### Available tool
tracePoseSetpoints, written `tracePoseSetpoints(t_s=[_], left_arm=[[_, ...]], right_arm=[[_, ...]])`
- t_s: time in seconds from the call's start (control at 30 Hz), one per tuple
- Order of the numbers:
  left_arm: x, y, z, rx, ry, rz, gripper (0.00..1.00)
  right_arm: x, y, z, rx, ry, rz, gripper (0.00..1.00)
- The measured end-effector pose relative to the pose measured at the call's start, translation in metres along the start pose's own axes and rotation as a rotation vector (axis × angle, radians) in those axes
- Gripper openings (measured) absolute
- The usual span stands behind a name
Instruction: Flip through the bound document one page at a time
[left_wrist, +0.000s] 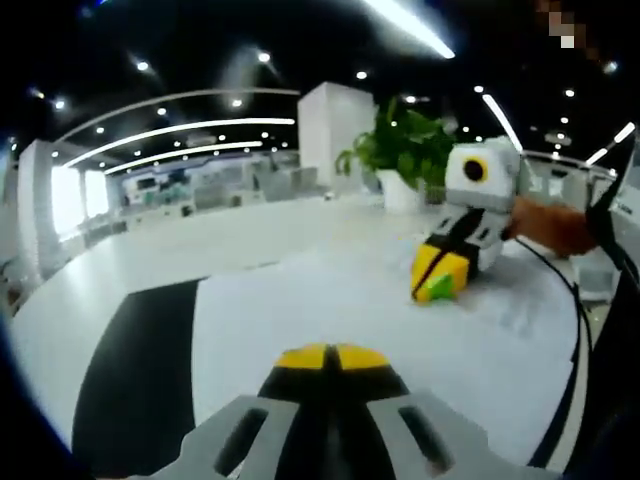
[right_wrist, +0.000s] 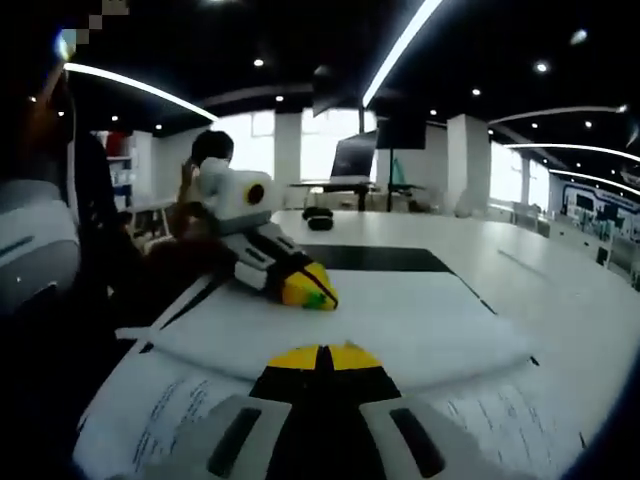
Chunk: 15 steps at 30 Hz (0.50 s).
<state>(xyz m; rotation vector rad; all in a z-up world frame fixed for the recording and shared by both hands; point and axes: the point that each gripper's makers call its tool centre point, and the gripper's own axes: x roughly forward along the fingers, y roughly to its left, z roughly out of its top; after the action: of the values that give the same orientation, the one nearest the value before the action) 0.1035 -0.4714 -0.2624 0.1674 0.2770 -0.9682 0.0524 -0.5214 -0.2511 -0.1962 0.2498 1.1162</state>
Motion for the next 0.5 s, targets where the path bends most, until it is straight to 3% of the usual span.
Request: tracePoseSetpoints(t_s=[0.27, 0.5], left_arm=[[0.0, 0.0, 0.0, 0.001, 0.0, 0.0, 0.03], [0.0, 0.0, 0.0, -0.001, -0.002, -0.002, 0.03]], right_arm=[[0.002, 0.04, 0.001, -0.029, 0.004, 0.061, 0.04], [0.003, 0.062, 0.0, -0.056, 0.014, 0.091, 0.04]])
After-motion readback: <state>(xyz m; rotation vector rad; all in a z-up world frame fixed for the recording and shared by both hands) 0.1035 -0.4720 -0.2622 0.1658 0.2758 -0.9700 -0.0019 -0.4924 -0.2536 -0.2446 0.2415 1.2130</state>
